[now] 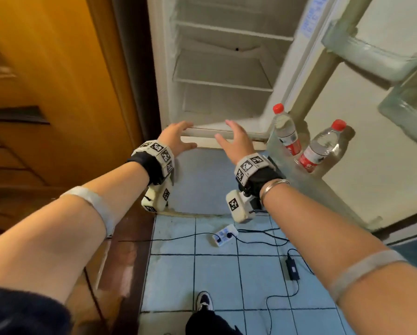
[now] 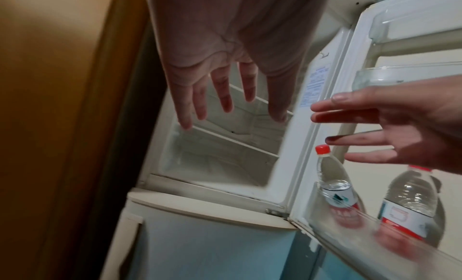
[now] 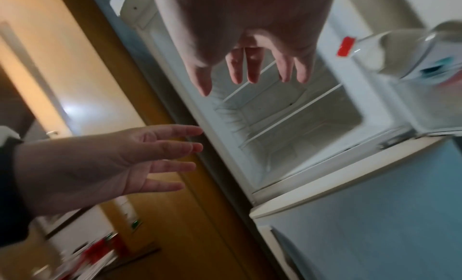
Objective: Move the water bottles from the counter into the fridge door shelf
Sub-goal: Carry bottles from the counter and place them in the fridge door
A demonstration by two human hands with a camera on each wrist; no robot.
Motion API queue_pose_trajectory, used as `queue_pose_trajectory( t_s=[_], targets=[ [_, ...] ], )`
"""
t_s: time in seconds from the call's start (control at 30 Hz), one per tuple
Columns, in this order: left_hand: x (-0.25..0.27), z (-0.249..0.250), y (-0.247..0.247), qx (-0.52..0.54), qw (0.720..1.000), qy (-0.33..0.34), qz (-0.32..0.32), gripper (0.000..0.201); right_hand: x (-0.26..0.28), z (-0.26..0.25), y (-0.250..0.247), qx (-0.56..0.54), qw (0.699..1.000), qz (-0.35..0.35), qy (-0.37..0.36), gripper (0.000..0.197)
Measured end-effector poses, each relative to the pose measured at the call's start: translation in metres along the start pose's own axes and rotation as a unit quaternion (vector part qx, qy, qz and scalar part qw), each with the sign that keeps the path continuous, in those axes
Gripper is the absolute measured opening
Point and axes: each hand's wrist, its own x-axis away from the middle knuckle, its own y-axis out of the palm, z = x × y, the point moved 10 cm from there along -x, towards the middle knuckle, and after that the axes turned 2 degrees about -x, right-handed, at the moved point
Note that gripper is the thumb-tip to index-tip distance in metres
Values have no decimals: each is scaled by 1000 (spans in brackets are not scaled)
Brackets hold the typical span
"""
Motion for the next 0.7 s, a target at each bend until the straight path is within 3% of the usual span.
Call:
queue_pose_trajectory(
  t_s=[0.2, 0.4, 0.7],
  targets=[
    [60, -56, -55, -34, 994, -89, 58, 62, 14, -73, 70, -4, 990, -106, -93, 54],
    [122, -104, -89, -43, 971, -205, 119, 66, 37, -125, 131, 7, 960, -215, -180, 55],
    [267, -133, -103, -17, 903, -356, 242, 65, 132, -186, 196, 14, 860, -378, -343, 54]
  ],
)
